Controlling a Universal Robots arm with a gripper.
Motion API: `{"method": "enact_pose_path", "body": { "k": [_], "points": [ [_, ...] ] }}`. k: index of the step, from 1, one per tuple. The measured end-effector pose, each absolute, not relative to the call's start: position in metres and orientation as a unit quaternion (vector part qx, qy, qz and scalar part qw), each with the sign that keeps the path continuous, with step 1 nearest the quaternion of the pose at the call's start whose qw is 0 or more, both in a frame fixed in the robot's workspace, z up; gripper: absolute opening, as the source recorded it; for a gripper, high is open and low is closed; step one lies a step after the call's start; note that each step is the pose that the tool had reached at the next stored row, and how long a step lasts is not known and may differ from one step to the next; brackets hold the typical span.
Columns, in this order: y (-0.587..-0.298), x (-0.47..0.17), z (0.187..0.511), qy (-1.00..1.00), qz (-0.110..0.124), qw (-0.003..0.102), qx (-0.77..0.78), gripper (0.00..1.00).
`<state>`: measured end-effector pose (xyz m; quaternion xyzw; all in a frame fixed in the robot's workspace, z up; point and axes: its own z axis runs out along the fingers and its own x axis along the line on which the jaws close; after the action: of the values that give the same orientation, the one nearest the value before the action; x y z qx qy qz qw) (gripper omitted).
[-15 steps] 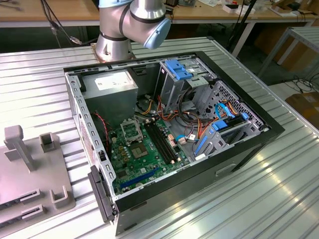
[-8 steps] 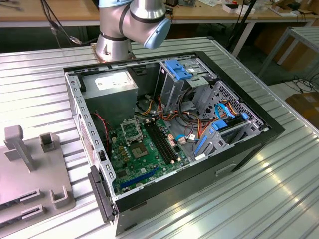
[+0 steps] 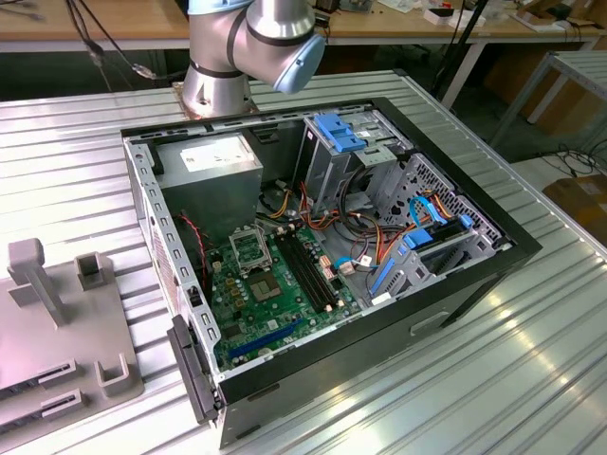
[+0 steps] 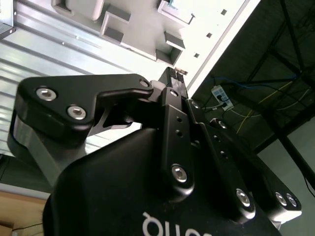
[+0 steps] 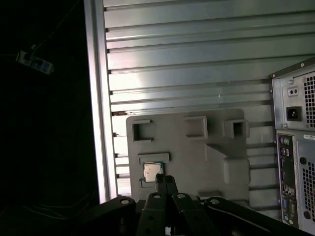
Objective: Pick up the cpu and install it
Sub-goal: 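Reach for the cpu, then pick up the cpu and move it towards the insertion slot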
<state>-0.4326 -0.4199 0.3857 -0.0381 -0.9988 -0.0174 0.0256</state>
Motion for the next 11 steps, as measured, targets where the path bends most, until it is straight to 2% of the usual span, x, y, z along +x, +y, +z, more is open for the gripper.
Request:
{"method": "enact_pose_path", "body": {
  "k": [11],
  "points": [
    [-0.4248,-0.4416,0.3844,-0.999,-0.017,0.026,-0.038,0.10]
  ]
}}
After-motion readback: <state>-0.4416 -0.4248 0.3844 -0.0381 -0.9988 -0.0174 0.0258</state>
